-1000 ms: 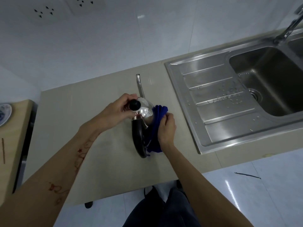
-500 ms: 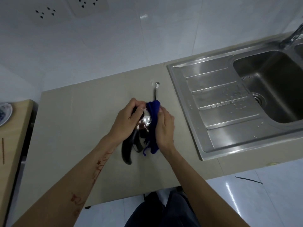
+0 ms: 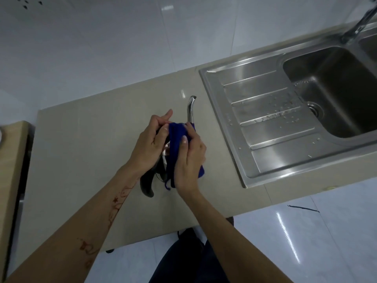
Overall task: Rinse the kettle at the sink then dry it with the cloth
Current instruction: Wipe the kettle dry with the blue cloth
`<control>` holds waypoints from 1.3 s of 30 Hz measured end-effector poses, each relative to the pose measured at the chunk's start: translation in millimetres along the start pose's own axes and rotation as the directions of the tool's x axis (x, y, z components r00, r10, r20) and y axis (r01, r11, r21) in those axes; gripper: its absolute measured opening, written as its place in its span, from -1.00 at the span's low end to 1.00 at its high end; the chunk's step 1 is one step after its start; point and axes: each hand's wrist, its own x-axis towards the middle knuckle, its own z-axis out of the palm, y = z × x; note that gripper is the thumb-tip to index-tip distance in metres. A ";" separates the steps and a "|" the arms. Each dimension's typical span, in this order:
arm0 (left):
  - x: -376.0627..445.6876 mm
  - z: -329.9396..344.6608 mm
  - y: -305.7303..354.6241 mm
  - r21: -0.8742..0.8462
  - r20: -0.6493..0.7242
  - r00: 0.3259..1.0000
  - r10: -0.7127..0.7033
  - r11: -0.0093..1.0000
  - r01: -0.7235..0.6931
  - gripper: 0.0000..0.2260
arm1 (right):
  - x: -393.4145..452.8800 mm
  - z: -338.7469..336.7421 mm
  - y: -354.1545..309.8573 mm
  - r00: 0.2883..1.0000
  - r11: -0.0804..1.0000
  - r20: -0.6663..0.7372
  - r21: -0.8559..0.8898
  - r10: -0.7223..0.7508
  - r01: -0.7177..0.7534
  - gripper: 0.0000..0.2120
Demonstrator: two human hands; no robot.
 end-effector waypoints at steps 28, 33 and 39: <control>-13.0 -19.8 10.9 0.213 -0.110 0.992 0.063 0.976 -0.038 -0.79 | 24.8 -22.4 47.3 0.953 0.956 0.132 -0.151 0.273 -0.253 -0.66; -7.0 -39.2 3.0 0.055 0.031 0.999 0.016 0.998 -0.018 -0.78 | 9.0 -11.1 3.8 0.968 0.971 0.173 -0.186 0.182 -0.149 -0.64; -6.2 -40.4 5.3 0.001 0.034 0.999 0.001 1.000 -0.001 -0.83 | 0.9 -0.7 22.9 0.998 0.998 0.063 -0.055 -0.009 0.013 -0.64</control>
